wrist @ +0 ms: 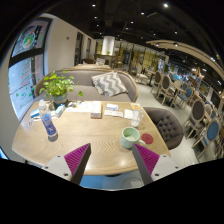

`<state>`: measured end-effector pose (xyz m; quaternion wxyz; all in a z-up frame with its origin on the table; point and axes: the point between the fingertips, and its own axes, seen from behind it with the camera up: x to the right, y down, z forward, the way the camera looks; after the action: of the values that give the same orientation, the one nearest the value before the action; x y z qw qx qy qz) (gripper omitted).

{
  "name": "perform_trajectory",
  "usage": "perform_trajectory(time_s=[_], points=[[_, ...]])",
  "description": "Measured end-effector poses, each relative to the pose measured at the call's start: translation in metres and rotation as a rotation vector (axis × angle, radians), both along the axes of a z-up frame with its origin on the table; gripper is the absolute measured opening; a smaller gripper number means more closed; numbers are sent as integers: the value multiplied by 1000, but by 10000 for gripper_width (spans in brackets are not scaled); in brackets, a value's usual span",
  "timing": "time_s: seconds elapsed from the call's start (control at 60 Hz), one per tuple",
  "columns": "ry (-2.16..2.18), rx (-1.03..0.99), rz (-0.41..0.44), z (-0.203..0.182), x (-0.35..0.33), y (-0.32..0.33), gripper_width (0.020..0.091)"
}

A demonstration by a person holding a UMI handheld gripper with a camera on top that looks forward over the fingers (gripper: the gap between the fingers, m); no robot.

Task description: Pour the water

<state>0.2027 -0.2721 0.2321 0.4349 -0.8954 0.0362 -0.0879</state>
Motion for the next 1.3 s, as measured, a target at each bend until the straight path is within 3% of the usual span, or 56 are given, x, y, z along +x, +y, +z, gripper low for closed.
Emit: perform_trajectory(time_s=[0.25, 0.483, 0.733, 0.967, 1.067, 1.167, 1.3], points=[[17, -34, -16, -40, -66, 11, 856], [93, -21, 75, -77, -190, 44, 859], [146, 82, 196, -107, -304, 140, 862], [124, 157, 186, -139, -330, 229, 854], [133, 170, 173, -149, -332, 250, 777], [129, 171, 173, -158, -331, 259, 541], [146, 180, 193, -155, -334, 263, 455]])
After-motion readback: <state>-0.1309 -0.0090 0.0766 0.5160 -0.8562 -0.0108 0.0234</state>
